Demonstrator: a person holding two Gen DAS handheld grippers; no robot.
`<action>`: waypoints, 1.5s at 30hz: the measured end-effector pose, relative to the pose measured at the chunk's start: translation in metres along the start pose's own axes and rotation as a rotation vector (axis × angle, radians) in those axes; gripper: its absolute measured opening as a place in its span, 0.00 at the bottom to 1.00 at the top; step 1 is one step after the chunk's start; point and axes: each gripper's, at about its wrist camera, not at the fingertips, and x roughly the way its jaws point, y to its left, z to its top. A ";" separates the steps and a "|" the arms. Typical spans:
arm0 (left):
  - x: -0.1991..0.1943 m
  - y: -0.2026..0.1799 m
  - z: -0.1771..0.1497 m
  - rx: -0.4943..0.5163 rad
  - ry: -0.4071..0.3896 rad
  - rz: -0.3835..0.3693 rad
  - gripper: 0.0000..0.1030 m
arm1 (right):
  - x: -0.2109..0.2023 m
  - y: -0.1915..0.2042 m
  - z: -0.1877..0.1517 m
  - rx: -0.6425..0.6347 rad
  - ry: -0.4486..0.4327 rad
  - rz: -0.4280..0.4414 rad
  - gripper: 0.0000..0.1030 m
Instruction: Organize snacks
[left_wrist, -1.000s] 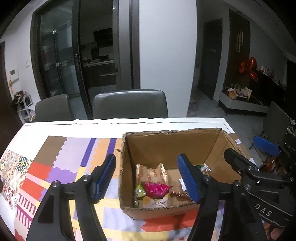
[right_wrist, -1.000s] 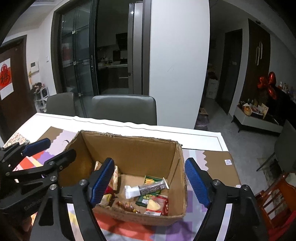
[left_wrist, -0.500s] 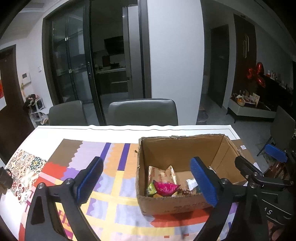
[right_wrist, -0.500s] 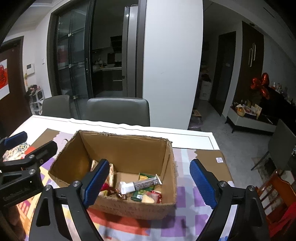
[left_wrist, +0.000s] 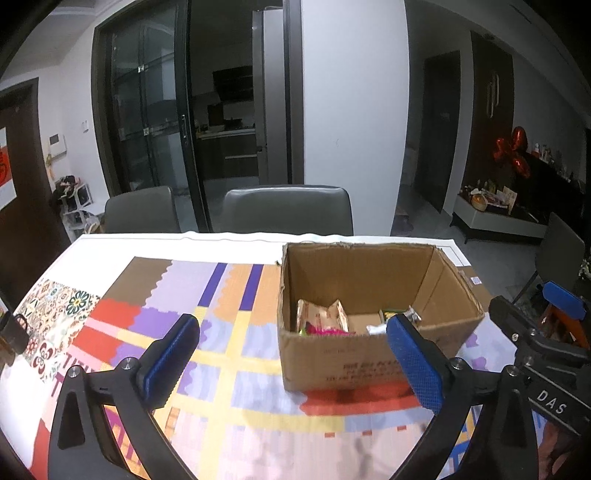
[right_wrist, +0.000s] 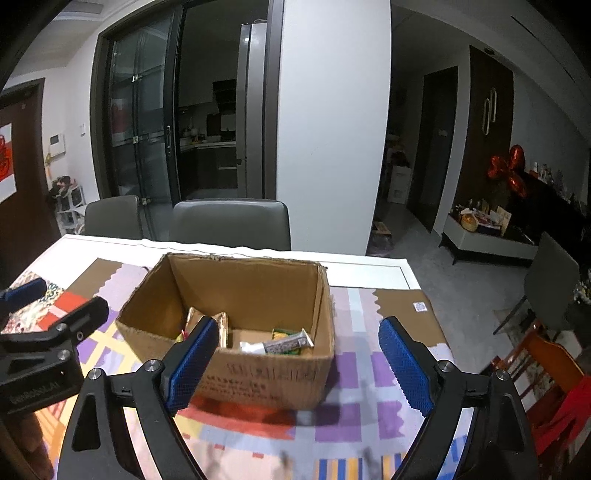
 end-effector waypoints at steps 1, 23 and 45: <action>-0.003 0.001 -0.002 -0.005 -0.002 -0.001 1.00 | -0.003 -0.001 -0.001 0.004 0.000 0.000 0.87; -0.072 -0.004 -0.067 0.004 0.036 -0.027 1.00 | -0.082 -0.012 -0.067 0.055 0.039 -0.007 0.87; -0.135 -0.005 -0.146 -0.004 0.134 -0.069 1.00 | -0.162 -0.020 -0.146 0.126 0.149 -0.032 0.87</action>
